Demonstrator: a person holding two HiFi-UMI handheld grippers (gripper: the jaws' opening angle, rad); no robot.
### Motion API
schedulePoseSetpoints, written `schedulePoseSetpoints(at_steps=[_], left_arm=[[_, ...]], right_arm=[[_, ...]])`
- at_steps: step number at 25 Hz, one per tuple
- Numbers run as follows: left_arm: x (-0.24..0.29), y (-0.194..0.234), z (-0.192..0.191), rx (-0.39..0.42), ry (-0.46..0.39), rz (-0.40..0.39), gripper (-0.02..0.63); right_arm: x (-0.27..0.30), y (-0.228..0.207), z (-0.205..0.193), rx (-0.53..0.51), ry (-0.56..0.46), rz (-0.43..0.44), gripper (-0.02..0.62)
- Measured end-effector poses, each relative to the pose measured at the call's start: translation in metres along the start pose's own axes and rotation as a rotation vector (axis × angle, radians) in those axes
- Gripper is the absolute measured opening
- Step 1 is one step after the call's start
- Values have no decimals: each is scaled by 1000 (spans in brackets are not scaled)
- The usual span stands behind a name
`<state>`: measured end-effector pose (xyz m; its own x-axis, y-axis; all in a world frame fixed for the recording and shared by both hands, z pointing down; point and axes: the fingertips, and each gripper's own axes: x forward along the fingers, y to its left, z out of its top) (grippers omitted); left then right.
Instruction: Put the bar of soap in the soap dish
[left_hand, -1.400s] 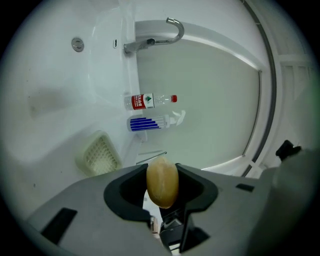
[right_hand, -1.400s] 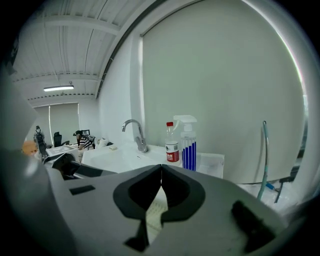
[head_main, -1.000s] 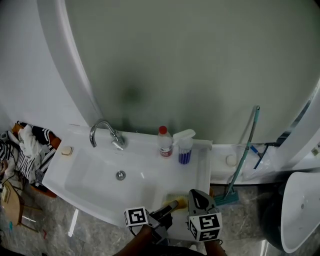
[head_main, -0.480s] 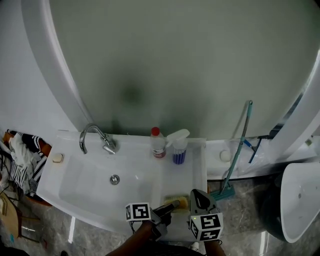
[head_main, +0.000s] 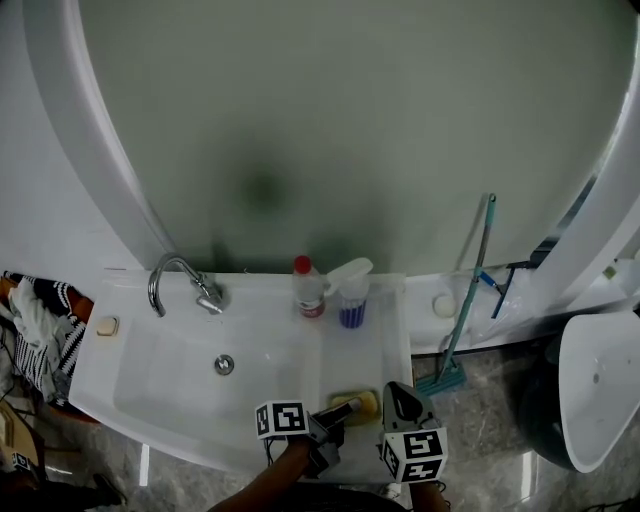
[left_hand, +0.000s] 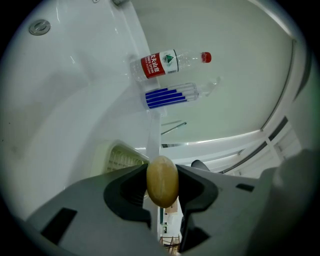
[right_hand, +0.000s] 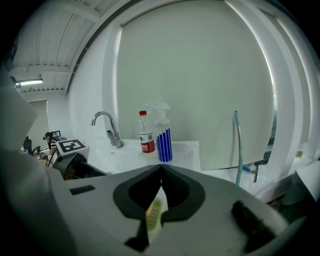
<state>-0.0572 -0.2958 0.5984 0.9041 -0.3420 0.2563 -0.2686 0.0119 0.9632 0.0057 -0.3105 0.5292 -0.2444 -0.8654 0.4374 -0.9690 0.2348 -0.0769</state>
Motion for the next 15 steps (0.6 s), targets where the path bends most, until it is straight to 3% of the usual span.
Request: schedulePoseSetpoints(at_steps=[11,15], left_arm=[[4,6,2,44,27,123,156],[5,9,-1,103,45,179,156]], right_arm=[[-3,-7,-4,26,2,-30,11],[-4,-7,-5,26,4,-27,11]])
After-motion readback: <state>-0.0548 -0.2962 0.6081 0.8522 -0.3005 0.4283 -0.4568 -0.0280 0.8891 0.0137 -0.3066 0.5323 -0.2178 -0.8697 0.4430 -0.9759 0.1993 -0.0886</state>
